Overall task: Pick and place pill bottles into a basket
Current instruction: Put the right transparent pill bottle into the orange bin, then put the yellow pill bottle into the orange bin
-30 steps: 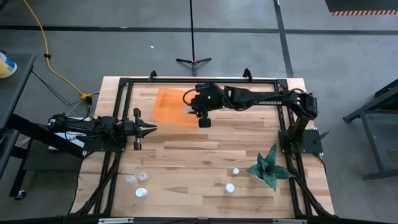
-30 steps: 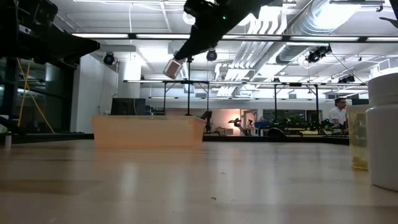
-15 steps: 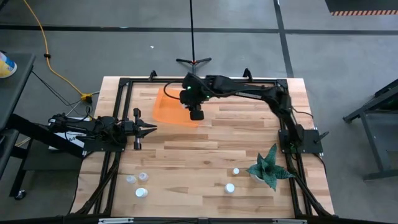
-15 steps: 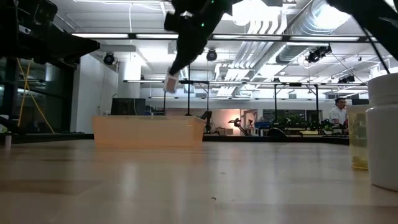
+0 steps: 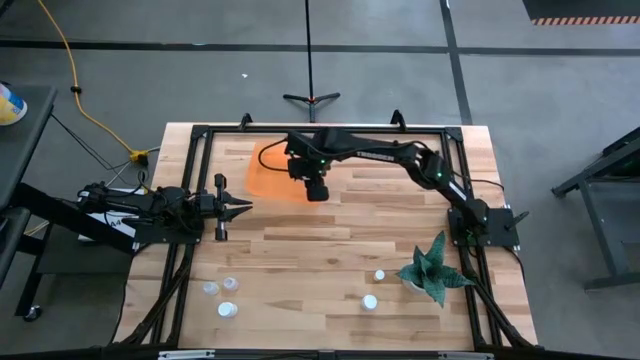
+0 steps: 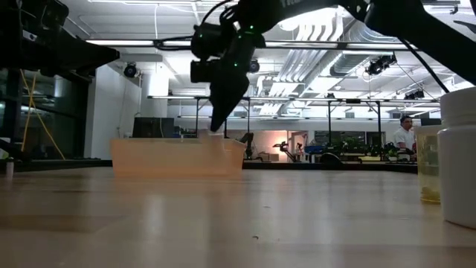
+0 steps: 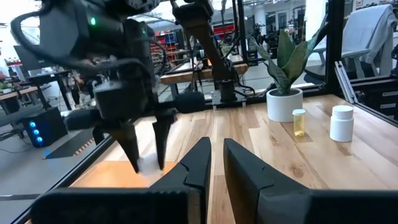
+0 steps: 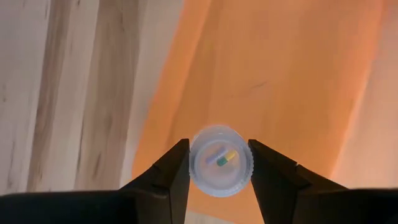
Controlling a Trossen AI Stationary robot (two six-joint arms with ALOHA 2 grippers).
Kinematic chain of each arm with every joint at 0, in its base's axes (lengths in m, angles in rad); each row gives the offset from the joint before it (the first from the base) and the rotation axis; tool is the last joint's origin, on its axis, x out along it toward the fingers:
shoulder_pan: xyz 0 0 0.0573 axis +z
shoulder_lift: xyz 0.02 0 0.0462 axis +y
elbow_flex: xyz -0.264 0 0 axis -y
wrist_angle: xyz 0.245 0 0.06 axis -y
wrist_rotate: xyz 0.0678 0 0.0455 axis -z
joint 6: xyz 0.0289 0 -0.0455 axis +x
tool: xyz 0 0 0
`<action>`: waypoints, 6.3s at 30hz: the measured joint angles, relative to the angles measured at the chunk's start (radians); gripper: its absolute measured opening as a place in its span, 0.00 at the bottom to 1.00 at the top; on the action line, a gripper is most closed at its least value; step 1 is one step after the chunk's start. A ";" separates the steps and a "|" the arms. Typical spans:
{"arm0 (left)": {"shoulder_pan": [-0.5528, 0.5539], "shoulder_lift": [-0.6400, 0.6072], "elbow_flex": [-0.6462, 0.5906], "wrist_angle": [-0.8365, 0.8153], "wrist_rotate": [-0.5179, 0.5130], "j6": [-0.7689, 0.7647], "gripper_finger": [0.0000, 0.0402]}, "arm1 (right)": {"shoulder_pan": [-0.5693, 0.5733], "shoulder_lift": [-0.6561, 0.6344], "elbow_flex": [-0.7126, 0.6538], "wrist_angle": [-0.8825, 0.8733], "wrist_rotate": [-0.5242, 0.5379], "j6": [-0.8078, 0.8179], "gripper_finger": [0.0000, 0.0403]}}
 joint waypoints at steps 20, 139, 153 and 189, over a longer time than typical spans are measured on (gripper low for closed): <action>0.000 0.000 0.000 -0.011 0.000 0.000 0.20 | -0.011 0.038 -0.001 0.033 -0.054 0.014 0.36; 0.000 0.000 0.000 -0.023 0.000 -0.001 0.20 | 0.698 -0.185 -0.429 -0.342 0.051 0.855 0.63; 0.000 0.000 0.000 -0.024 0.000 -0.001 0.20 | 0.694 -0.185 -0.429 -0.365 0.082 0.854 0.63; 0.000 0.000 0.000 -0.025 0.000 -0.001 0.20 | 0.707 -0.186 -0.525 -0.347 0.050 0.906 0.63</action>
